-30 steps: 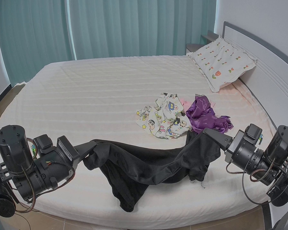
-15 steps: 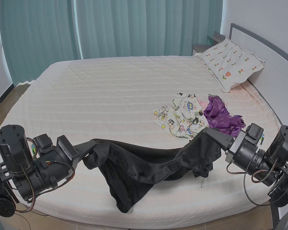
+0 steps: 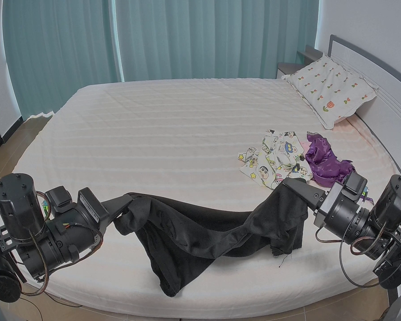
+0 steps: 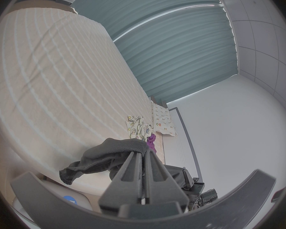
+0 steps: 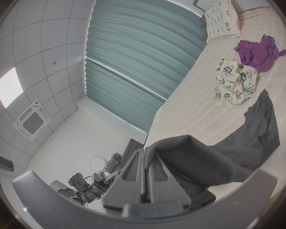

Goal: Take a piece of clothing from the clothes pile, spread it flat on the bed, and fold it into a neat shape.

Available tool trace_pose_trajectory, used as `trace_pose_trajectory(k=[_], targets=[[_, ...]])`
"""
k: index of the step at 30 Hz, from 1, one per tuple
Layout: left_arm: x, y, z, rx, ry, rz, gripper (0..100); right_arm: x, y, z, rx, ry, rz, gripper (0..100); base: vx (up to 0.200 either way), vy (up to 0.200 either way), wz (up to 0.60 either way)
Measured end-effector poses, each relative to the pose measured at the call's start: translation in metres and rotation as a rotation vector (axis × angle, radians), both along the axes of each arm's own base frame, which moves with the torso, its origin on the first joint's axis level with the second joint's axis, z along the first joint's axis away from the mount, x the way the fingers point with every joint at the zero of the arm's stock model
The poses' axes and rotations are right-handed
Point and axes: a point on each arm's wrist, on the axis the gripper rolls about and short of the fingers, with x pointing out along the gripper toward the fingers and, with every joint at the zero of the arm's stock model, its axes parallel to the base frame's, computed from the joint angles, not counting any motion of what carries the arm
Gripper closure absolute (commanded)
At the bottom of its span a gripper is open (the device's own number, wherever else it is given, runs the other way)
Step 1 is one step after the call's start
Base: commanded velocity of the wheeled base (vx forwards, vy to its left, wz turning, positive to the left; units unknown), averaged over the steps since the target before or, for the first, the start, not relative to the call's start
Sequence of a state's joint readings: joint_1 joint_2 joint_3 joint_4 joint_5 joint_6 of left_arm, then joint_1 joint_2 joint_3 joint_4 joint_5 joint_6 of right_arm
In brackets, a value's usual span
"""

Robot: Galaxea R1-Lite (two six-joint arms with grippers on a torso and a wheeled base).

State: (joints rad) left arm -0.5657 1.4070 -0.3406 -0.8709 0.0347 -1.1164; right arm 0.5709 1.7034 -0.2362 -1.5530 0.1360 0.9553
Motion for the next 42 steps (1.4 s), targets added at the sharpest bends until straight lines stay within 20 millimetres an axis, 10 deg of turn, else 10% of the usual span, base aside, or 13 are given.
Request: trace_pose_trajectory(k=[14,42], targets=[[0.001,0.001,0.000,0.003,-0.003,0.005,100,0.000,-0.002,-0.001,-0.018,-0.010,-0.019,100,0.000,0.057,0.00],[-0.015,0.000,0.011,0.019,-0.074,-0.048,100,-0.034,-0.013,0.024,-0.053,-0.189,0.026,100,-0.200,0.000,0.00]])
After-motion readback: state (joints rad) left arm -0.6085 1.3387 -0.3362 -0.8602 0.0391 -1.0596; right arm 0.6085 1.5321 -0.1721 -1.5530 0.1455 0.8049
